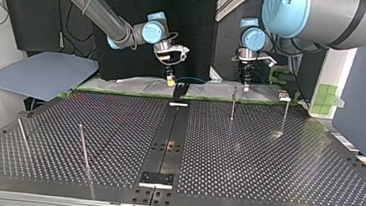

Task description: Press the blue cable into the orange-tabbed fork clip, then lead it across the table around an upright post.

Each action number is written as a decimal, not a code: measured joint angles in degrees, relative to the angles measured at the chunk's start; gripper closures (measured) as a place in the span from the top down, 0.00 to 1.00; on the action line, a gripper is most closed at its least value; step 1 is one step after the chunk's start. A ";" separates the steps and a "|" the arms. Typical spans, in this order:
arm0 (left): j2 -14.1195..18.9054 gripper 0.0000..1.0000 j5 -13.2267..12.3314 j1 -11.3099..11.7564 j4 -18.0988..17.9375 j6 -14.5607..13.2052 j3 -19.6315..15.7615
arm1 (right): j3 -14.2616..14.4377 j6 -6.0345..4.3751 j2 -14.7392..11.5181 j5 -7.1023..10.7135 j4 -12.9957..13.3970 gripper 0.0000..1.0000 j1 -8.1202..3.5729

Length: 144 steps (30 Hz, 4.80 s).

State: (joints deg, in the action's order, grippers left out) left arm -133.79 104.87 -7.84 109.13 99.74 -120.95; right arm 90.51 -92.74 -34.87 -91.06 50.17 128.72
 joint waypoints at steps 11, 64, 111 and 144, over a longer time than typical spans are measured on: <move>-0.05 0.00 -0.95 1.31 0.88 1.19 0.75 | -0.19 0.00 0.14 0.00 -0.07 0.00 -0.42; -1.50 0.00 -5.12 1.80 2.36 4.13 3.44 | -1.34 0.69 3.74 -0.41 -1.04 0.00 -4.03; -1.44 0.00 -8.10 6.31 6.56 5.23 6.86 | -10.64 1.35 5.73 -0.24 -8.79 0.00 -8.25; 2.40 0.98 -18.00 7.96 21.79 0.42 2.60 | -10.65 1.95 5.72 -0.20 -10.18 0.00 -8.20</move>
State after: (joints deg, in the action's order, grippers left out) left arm -131.39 86.88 0.12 130.91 100.17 -118.34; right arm 79.86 -90.79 -29.15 -91.27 39.99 120.52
